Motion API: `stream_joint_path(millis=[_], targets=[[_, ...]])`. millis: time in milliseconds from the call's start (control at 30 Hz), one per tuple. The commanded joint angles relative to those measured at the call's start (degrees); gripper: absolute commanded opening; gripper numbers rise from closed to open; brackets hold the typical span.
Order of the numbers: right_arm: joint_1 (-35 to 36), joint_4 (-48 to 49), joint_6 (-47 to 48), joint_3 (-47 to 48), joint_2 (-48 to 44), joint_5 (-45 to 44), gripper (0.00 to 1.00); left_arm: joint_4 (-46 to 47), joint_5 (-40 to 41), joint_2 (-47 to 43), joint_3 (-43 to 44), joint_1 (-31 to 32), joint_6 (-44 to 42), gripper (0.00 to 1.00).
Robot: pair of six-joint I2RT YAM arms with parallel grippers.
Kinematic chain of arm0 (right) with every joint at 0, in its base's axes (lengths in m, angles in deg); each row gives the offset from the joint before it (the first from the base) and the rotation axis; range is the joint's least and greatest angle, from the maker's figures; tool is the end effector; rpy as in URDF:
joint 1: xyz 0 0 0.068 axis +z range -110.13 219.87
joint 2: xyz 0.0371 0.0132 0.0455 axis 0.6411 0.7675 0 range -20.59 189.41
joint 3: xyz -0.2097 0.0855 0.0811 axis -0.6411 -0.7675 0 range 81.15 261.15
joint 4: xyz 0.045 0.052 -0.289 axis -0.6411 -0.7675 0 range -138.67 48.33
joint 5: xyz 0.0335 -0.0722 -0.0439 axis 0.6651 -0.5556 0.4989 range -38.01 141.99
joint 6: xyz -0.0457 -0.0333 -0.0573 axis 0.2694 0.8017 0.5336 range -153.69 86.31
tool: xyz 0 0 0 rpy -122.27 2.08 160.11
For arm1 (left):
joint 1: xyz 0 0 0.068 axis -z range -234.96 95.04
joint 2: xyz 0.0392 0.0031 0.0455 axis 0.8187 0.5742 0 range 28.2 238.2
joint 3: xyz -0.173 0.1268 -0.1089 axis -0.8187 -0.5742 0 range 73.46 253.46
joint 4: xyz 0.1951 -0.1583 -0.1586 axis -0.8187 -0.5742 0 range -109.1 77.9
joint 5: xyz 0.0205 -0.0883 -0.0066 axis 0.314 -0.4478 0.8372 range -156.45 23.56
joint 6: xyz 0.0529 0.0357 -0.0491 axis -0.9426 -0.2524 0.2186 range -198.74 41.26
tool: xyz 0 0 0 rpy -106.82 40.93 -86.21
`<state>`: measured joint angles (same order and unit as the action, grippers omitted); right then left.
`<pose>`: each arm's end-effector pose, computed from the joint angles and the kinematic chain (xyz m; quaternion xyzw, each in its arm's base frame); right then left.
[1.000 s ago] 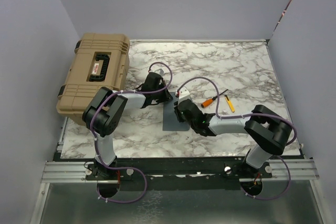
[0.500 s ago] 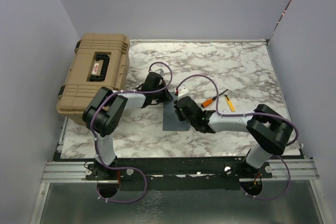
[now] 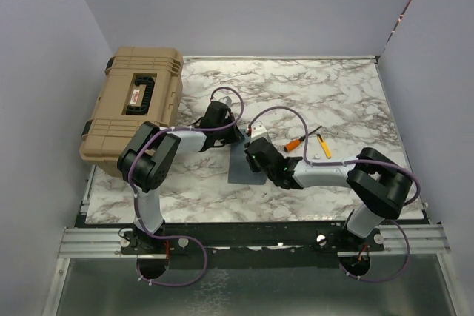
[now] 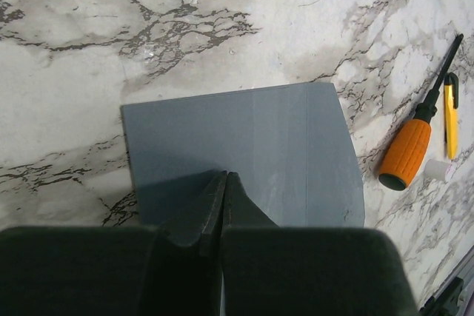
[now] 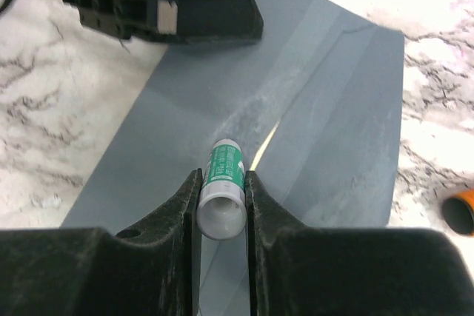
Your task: Place the letter into the envelope and seal it
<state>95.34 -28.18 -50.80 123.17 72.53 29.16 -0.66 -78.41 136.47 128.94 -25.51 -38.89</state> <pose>0.2299 0.2863 0.0770 -0.2064 0.8594 0.1129 0.4539 0.3566 -0.2179 0.0496 -0.0394 0.9064 -0.3110 0.2830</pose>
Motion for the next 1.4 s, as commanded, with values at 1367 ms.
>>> stream_joint_path(millis=[1367], targets=[[-4.47,-15.22,-4.07,5.34,7.87,-1.83,0.00,-13.73,3.23,6.78,-0.41,-0.36,-1.65,0.00]])
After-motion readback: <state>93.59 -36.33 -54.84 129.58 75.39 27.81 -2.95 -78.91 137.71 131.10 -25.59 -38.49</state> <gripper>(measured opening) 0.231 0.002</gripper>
